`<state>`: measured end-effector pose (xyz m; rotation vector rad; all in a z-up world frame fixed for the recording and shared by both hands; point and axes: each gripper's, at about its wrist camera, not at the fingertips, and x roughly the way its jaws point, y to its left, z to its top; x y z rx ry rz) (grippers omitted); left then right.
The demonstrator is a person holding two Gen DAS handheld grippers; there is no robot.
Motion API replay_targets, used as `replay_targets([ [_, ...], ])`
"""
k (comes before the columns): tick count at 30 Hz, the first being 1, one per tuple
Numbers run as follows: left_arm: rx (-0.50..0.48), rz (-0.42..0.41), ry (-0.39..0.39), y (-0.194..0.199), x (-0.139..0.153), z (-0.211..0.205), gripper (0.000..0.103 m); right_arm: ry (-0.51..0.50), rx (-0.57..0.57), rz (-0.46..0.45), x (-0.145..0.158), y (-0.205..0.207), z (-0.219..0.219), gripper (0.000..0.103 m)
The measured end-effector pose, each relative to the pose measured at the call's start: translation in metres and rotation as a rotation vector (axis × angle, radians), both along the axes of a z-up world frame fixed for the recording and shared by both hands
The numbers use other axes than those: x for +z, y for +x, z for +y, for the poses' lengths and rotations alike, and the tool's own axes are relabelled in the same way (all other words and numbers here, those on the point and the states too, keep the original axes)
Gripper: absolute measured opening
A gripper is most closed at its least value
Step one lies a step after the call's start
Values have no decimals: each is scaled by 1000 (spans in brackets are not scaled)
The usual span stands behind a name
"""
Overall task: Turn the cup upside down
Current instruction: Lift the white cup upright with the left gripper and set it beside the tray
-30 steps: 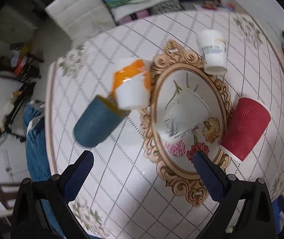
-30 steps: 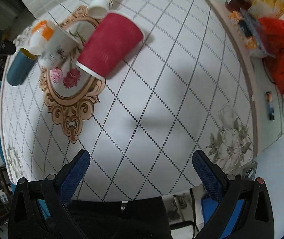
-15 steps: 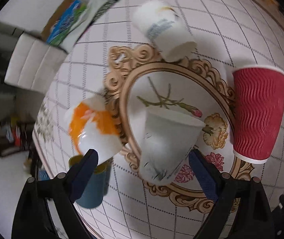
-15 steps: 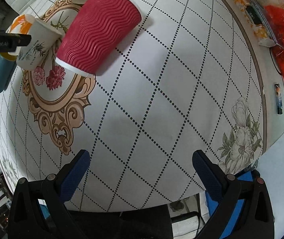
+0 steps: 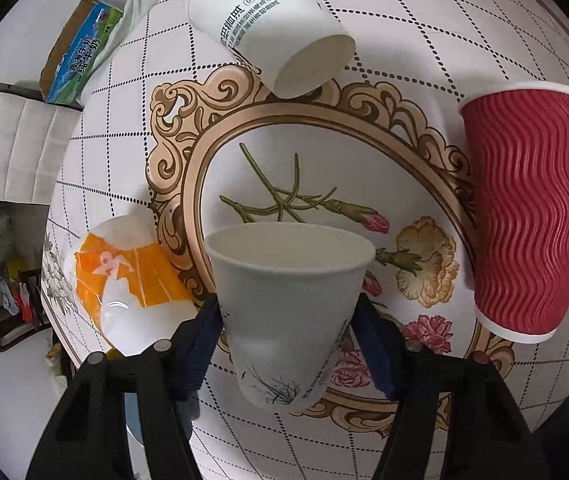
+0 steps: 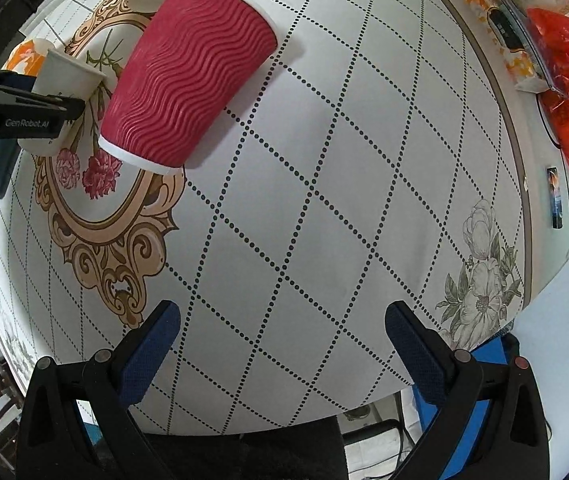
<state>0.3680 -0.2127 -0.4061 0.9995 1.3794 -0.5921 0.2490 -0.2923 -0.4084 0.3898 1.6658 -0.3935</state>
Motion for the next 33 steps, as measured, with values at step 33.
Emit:
replay_targets([
  [33,543,107,-198,-25,82,75,59,16,1,-99,43,-34,-33,103],
])
